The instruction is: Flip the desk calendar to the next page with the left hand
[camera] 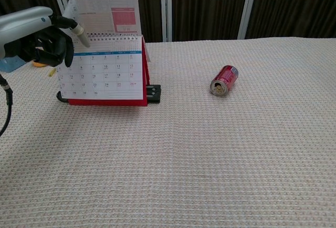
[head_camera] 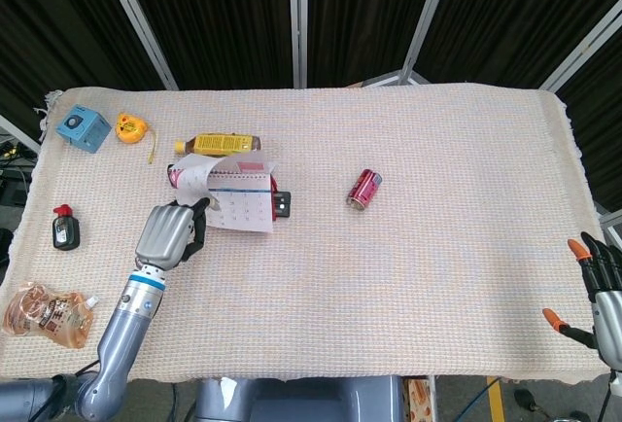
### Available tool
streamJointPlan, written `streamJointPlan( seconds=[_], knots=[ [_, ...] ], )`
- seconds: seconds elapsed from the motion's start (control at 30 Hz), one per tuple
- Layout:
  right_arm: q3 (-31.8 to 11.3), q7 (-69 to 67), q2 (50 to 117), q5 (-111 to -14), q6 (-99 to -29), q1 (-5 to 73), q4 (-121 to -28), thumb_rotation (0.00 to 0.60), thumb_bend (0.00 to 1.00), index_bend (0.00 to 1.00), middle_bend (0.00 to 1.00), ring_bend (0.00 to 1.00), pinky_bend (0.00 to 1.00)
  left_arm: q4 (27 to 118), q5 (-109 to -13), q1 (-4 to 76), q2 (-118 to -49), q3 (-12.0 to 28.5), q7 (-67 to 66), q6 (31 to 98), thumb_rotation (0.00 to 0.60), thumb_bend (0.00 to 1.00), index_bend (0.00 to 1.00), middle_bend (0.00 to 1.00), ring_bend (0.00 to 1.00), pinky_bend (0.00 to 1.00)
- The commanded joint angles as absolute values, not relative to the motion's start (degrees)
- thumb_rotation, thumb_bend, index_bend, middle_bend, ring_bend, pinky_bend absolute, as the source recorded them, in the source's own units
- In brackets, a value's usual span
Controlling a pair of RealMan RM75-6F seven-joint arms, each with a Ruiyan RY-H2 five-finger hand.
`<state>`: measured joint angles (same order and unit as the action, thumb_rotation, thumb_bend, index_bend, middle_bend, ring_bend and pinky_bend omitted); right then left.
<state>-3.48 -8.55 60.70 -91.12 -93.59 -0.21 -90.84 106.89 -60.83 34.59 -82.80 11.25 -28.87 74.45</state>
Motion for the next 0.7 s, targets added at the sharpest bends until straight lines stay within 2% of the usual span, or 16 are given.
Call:
streamJointPlan(
  seconds=[0.03, 0.1, 0.13, 0.2, 0.23, 0.27, 0.3, 0.4, 0.47, 0.7],
  knots=[
    [-3.5, -8.6, 60.7, -91.0, -93.5, -0.2, -90.8, 0.6, 0.07, 0.0, 0.0, 0.0, 0.0, 105.5, -63.0, 35.2, -83.1, 11.9, -29.9, 75.6, 0.6, 0.85, 0.23, 0.36, 0.37, 0.38],
    [-3.5, -8.7, 60.7, -90.9, -93.4, -0.2, -90.7, 0.6, 0.07, 0.0, 0.0, 0.0, 0.0, 104.1, -64.7, 35.8, -83.1, 12.0, -31.9, 76.3, 0.6, 0.79, 0.18, 0.24, 0.26, 0.27],
    [-3.6, -8.7, 60.7, -90.8, -93.3, -0.1, -90.7, 0.6, 0.07, 0.0, 0.0, 0.0, 0.0, 103.1, -65.4, 36.2, -83.2, 12.1, -33.4, 76.7, 0.6, 0.72, 0.14, 0.16, 0.2, 0.2],
    [-3.6, -8.8, 60.7, -90.7, -93.2, -0.1, -90.6, 0.6, 0.07, 0.0, 0.0, 0.0, 0.0, 101.8, -65.9, 36.8, -83.2, 12.2, -35.7, 77.0, 0.6, 0.49, 0.07, 0.06, 0.11, 0.1],
    [-3.6, -8.8, 60.7, -90.6, -93.1, -0.1, -90.5, 0.6, 0.07, 0.0, 0.0, 0.0, 0.0, 100.9, -65.9, 37.2, -83.1, 12.3, -37.3, 76.9, 0.6, 0.34, 0.03, 0.02, 0.06, 0.07],
    [-3.6, -8.8, 60.7, -90.5, -93.1, -0.1, -90.5, 0.6, 0.07, 0.0, 0.0, 0.0, 0.0, 100.3, -65.6, 37.6, -83.0, 12.4, -38.4, 76.5, 0.6, 0.21, 0.01, 0.0, 0.03, 0.05],
    [-3.7, -8.8, 60.8, -90.4, -93.0, -0.1, -90.4, 0.6, 0.07, 0.0, 0.0, 0.0, 0.0, 99.7, -64.6, 38.2, -82.6, 12.7, -39.8, 75.5, 0.6, 0.13, 0.0, 0.0, 0.01, 0.04],
    [-3.8, -8.9, 60.9, -89.9, -92.6, 0.0, -90.0, 0.6, 0.07, 0.0, 0.0, 0.0, 0.0, 99.0, -61.3, 39.7, -81.6, 14.1, -40.9, 72.2, 0.6, 0.03, 0.0, 0.0, 0.0, 0.01],
    [-4.0, -9.0, 61.0, -89.3, -92.3, 0.1, -89.8, 0.6, 0.07, 0.0, 0.0, 0.0, 0.0, 98.4, -59.2, 40.7, -80.9, 14.9, -41.1, 70.0, 0.6, 0.01, 0.0, 0.0, 0.0, 0.0],
    [-4.7, -9.1, 61.1, -87.9, -91.8, 0.3, -89.1, 0.6, 0.07, 0.0, 0.0, 0.0, 0.0, 94.9, -49.9, 44.7, -78.3, 16.8, -42.2, 60.7, 0.6, 0.0, 0.0, 0.0, 0.0, 0.0]
  ],
)
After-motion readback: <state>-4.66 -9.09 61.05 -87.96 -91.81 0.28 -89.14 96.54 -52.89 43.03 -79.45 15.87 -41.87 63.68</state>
